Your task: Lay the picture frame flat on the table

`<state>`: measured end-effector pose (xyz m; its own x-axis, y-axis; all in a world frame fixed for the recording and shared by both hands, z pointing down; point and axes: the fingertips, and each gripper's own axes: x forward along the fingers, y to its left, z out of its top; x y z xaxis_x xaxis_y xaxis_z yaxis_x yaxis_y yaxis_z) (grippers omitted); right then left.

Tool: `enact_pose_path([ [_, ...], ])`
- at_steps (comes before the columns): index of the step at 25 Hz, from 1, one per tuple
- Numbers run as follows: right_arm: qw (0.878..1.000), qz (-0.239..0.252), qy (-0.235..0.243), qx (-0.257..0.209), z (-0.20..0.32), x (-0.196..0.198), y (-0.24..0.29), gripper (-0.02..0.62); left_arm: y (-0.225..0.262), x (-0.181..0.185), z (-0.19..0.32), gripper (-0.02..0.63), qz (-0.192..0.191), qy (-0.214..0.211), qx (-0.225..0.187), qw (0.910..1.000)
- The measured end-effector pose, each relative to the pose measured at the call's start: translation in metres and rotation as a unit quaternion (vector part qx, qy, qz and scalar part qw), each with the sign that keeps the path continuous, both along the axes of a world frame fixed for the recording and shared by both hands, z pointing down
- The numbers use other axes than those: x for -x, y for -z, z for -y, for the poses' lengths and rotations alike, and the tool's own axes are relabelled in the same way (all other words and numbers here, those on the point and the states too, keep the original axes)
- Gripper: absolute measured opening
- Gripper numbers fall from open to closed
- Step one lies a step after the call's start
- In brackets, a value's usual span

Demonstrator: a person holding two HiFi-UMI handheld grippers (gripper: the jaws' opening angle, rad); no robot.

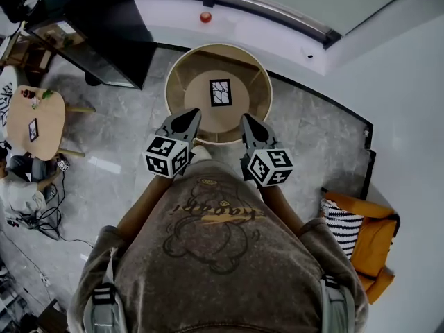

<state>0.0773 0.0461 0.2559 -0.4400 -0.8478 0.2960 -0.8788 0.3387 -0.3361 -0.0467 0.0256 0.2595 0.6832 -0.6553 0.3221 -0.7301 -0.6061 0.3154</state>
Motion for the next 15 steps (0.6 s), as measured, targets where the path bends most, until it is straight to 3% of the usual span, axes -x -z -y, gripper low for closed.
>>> enact_pose_path([
  [15, 1.0, -0.008, 0.03, 0.001, -0.005, 0.022, -0.005, 0.02, -0.007, 0.015, -0.008, 0.017, 0.0, 0.016, 0.007, 0.9999],
])
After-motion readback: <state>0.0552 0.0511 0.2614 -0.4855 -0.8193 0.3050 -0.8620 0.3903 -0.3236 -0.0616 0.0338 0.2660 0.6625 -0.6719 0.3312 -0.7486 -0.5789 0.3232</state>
